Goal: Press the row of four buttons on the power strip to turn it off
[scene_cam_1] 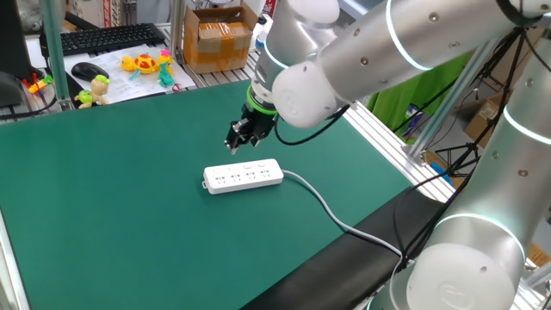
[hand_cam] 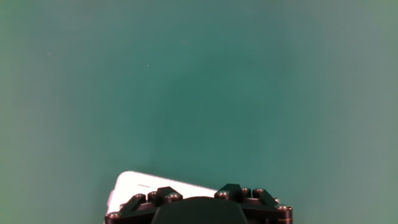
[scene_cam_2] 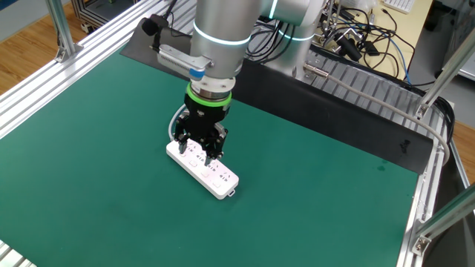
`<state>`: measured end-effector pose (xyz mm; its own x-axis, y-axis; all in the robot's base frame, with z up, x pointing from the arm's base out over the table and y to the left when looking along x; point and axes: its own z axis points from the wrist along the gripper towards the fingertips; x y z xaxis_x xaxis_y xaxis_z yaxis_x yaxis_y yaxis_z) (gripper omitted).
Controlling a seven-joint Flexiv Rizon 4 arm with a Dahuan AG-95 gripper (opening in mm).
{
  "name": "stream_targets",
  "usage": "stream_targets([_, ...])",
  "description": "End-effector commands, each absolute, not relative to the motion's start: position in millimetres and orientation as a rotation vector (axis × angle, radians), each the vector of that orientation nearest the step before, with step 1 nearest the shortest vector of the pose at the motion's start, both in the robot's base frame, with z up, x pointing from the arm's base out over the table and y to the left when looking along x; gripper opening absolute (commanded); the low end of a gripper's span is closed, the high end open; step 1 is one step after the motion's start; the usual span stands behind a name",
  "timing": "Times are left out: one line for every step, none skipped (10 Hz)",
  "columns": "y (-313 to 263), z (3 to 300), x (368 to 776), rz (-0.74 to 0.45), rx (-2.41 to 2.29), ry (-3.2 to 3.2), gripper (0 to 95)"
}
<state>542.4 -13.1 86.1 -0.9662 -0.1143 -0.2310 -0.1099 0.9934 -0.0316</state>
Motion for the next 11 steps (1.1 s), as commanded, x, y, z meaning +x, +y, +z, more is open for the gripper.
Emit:
stream_targets([-17.0,81.3,543.5,-0.081,-0.293,2.857,57.0])
stream_targets([-17.0,79.4,543.6,-0.098,-0.329,2.839,57.0])
stream_targets([-17.0,75.9,544.0,-0.103,-0.345,2.823,57.0])
stream_targets([-17.1,73.6,544.4,-0.103,-0.348,2.817,57.0])
stream_targets([-17.3,70.4,545.3,-0.102,-0.350,2.809,57.0])
stream_targets([-17.6,67.3,546.9,-0.102,-0.352,2.801,57.0])
stream_targets([-18.0,65.0,549.1,-0.102,-0.351,2.799,57.0])
stream_targets([-18.3,64.6,550.5,-0.096,-0.347,2.804,57.0])
stream_targets([-18.5,65.0,551.4,-0.068,-0.319,2.820,57.0])
stream_targets([-18.5,64.4,551.4,-0.040,-0.293,2.824,38.0])
stream_targets([-18.5,63.9,551.4,-0.041,-0.290,2.824,38.0])
